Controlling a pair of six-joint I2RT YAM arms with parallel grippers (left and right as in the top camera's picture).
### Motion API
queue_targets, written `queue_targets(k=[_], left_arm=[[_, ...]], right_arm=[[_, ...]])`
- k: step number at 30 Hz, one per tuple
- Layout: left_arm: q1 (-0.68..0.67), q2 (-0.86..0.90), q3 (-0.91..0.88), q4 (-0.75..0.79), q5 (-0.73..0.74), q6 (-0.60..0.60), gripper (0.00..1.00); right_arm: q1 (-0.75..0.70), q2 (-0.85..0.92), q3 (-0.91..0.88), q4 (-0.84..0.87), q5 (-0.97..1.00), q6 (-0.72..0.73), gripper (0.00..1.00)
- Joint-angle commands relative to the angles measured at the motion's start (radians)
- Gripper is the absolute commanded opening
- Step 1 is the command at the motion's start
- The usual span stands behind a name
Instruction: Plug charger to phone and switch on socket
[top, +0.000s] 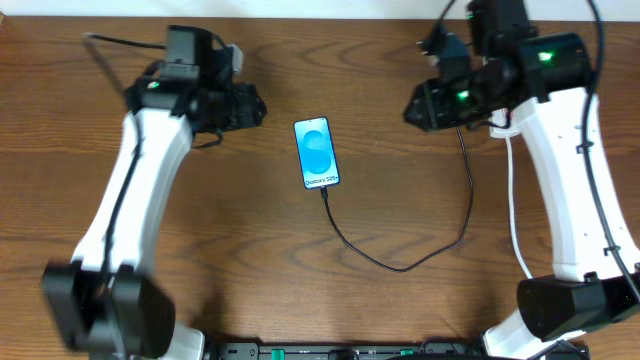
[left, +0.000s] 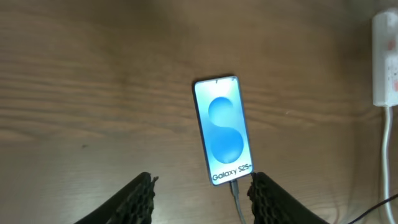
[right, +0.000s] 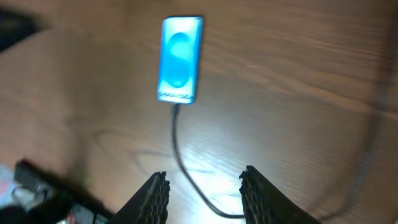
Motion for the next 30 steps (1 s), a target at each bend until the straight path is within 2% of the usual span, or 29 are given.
queue_targets(k=[1,3,5,6,10,15,25,28,30], left_arm=[[0.003,-0.107,0.023,-0.038,-0.099,0.014,0.57],[0.003,-0.160,0.023,-0.063,-0.098,0.014,0.59],[0.003,-0.201,0.023,-0.087,-0.098,0.014,0.62],[0.003,-0.220,0.023,-0.102,-0.098,0.014,0.70],[0.003,-0.261,0.023,-0.137,-0.098,0.014,0.90],[0.002,-0.263,0.023,-0.171,-0.098,0.014,0.92],[0.003,-0.263,0.023,-0.172,-0.098,0.014,0.92],[0.002,-0.263,0.023,-0.172,-0.098,0.014,0.92],[0.003,-0.263,0.023,-0.172,-0.098,0.014,0.92]], right_arm=[[-0.093,-0.064,0.028,-0.001,0.099,0.025,0.37],[-0.143,-0.076,0.028,0.000,0.172,0.025,0.33],[-0.194,-0.079,0.028,0.000,0.227,0.025,0.37],[-0.223,-0.079,0.028,0.000,0.248,0.026,0.39],[-0.330,-0.067,0.025,0.003,0.272,0.060,0.48],[-0.428,-0.027,-0.008,0.043,0.271,0.059,0.50],[-0.521,0.125,-0.009,0.105,0.245,0.103,0.51],[-0.541,0.180,-0.009,0.137,0.238,0.099,0.55],[-0.551,0.222,-0.009,0.157,0.238,0.100,0.62]])
